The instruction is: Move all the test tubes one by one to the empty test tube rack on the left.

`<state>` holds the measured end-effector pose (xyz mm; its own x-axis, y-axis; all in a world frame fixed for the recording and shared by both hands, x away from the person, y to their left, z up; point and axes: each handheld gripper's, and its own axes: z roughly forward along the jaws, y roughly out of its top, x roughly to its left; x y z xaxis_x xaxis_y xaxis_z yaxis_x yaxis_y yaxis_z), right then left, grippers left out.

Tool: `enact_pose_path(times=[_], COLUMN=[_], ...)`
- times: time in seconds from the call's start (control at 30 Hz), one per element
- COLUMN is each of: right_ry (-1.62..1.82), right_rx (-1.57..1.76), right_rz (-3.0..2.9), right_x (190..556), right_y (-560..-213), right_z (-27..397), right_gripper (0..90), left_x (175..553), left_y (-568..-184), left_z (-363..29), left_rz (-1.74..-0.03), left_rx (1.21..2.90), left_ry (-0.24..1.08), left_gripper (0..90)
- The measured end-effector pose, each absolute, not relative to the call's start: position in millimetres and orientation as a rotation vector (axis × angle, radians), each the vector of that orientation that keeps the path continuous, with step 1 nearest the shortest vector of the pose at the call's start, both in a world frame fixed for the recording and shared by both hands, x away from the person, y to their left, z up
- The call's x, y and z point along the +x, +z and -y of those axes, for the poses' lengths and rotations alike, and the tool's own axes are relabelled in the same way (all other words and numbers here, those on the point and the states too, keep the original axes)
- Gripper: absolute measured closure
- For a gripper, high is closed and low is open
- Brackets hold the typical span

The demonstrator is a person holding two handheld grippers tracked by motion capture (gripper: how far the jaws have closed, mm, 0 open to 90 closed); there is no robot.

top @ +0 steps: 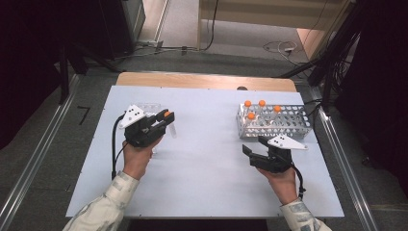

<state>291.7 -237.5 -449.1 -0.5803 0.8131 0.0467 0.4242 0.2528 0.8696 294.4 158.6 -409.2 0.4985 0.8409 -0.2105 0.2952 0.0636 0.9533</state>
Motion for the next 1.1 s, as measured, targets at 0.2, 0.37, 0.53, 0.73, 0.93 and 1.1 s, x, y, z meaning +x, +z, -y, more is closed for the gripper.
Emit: enact_pose_path(times=[0.2, 0.37, 0.53, 0.73, 0.93, 1.1], right_ry=[1.269, 1.267, 1.268, 1.271, 1.27, 1.271], right_rx=[1.131, 1.135, 1.139, 1.141, 1.143, 1.146], right_rz=[-2.116, -2.118, -2.115, -2.113, -2.111, -2.111], right_x=[292, 292, 292, 292, 292, 292], right_y=[-449, -449, -449, -449, -449, -449], right_z=[238, 238, 237, 238, 239, 239], right_gripper=[26.4, 26.4, 26.5, 26.5, 26.6, 26.6], left_x=[302, 306, 310, 316, 325, 333], left_y=[-406, -405, -403, -402, -403, -403], left_z=[-170, -180, -186, -192, -196, -199], left_rz=[-1.063, -1.085, -1.098, -1.118, -1.141, -1.163], left_rx=[1.481, 1.462, 1.45, 1.441, 1.435, 1.426], left_ry=[0.583, 0.608, 0.626, 0.651, 0.666, 0.683], left_gripper=[69.8, 69.8, 69.8, 69.9, 69.8, 69.8])
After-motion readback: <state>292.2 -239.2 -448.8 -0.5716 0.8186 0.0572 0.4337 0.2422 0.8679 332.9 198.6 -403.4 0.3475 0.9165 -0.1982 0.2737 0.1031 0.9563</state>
